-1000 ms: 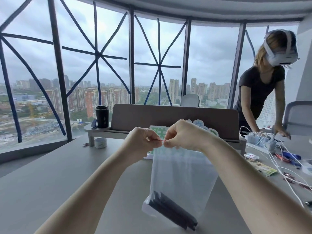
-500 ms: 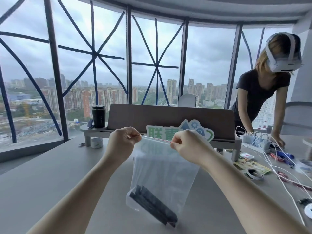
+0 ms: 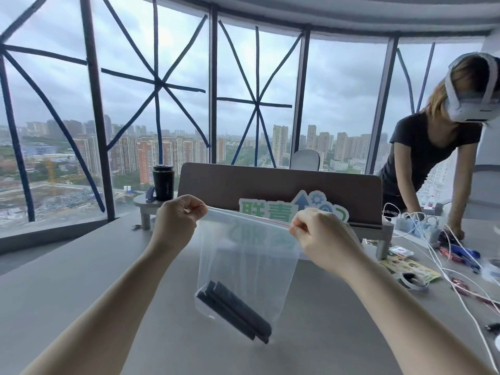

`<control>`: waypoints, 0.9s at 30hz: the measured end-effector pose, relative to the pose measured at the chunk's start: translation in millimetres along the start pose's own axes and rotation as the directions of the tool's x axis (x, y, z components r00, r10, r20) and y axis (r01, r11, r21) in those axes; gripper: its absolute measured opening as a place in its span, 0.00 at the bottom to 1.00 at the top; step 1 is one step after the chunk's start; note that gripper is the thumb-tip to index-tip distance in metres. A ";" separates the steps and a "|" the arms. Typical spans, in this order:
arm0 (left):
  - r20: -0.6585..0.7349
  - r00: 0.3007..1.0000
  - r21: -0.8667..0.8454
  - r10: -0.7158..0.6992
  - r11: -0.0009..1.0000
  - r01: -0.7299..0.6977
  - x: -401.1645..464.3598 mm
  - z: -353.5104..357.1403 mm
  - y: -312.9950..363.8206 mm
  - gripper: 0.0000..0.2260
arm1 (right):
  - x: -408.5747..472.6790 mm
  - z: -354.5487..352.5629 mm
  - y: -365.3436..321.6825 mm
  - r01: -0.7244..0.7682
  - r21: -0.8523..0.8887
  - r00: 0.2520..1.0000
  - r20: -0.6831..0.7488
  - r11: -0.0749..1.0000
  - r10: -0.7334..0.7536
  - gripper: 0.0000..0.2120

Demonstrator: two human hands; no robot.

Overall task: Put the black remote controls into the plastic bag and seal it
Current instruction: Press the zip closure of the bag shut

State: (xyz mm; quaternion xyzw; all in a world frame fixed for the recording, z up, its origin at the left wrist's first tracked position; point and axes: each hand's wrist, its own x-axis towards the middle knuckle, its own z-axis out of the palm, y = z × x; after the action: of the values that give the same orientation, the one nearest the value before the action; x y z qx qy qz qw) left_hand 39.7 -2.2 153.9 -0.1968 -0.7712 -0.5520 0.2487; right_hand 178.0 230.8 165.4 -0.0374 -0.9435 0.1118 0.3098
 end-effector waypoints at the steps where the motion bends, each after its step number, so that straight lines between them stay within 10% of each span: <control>1: 0.000 1.000 -0.022 -0.011 1.000 0.011 2.0 -1.2 -3.5 0.05 | -0.1 -0.9 0.1 0.001 0.000 1.000 0.002 1.000 -0.001 0.09; 20: -0.059 0.950 -0.274 -0.305 0.921 0.278 125.8 -19.6 -132.5 0.07 | 169.3 137.9 -61.9 0.042 0.179 0.983 -0.182 0.983 -0.009 0.12; 27: -0.092 0.911 -0.436 -0.402 0.839 0.326 139.0 -51.4 -205.9 0.10 | 165.5 216.8 -91.2 0.049 0.341 0.998 -0.047 0.939 -0.035 0.10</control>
State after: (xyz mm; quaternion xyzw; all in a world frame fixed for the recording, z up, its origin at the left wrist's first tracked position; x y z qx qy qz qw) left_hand -181.8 -111.5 96.0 -0.0435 -0.6351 -0.7543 0.1606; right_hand -83.9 124.6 112.4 0.0347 -0.9038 0.2667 0.3330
